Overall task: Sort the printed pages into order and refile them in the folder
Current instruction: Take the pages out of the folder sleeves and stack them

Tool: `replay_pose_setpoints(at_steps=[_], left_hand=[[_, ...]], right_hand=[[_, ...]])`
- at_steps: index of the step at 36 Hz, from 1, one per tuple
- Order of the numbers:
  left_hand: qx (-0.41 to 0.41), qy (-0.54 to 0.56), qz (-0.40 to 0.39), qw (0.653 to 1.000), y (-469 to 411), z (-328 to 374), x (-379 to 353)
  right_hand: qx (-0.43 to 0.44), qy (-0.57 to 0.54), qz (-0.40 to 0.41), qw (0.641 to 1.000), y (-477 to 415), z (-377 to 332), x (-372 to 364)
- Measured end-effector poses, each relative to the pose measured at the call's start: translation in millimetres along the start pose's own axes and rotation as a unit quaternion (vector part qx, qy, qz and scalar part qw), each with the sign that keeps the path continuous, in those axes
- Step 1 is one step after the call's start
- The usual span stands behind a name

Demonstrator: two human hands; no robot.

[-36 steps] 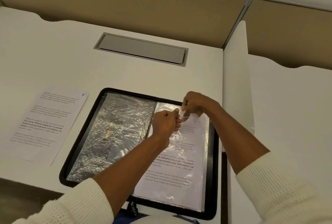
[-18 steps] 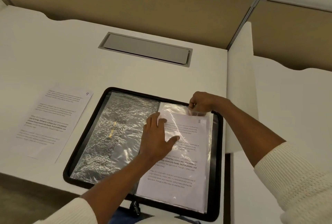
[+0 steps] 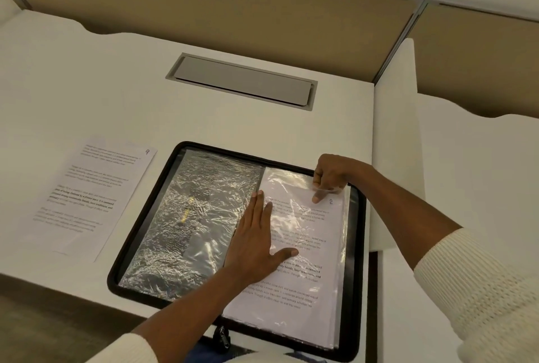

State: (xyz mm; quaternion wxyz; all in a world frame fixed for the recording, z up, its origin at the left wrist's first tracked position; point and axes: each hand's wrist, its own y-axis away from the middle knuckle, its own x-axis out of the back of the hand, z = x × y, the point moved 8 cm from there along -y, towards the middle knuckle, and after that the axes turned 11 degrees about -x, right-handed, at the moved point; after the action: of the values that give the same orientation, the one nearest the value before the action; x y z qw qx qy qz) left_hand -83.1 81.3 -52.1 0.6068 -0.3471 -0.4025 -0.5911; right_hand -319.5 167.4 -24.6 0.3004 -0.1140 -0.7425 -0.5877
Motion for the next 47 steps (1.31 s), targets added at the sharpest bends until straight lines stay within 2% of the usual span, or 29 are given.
replay_pose_setpoints(at_steps=[14, 18, 22, 29, 35, 42, 47], left_hand=[[-0.008, -0.023, -0.036, 0.999, 3, 4, -3], [-0.015, -0.024, -0.038, 0.999, 3, 3, -4], [-0.019, -0.024, -0.042, 0.999, 3, 4, -5], [-0.029, -0.031, -0.048, 0.998, 4, 6, -6], [-0.027, -0.037, -0.062, 0.997, 4, 7, -6], [-0.023, -0.036, -0.066, 0.997, 4, 10, -5], [-0.019, -0.027, -0.067, 0.997, 4, 9, -5]], right_hand=[[0.032, -0.040, 0.094, 0.994, -15, 6, 54], [0.036, -0.035, 0.151, 0.987, -17, 10, 74], [0.027, -0.081, 0.215, 0.973, -16, 18, 100], [0.000, -0.172, 0.322, 0.931, -4, 34, 147], [0.017, -0.260, 0.408, 0.875, 23, 41, 183], [0.086, -0.311, 0.466, 0.824, 72, 34, 223], [0.177, -0.340, 0.471, 0.794, 115, 19, 237]])
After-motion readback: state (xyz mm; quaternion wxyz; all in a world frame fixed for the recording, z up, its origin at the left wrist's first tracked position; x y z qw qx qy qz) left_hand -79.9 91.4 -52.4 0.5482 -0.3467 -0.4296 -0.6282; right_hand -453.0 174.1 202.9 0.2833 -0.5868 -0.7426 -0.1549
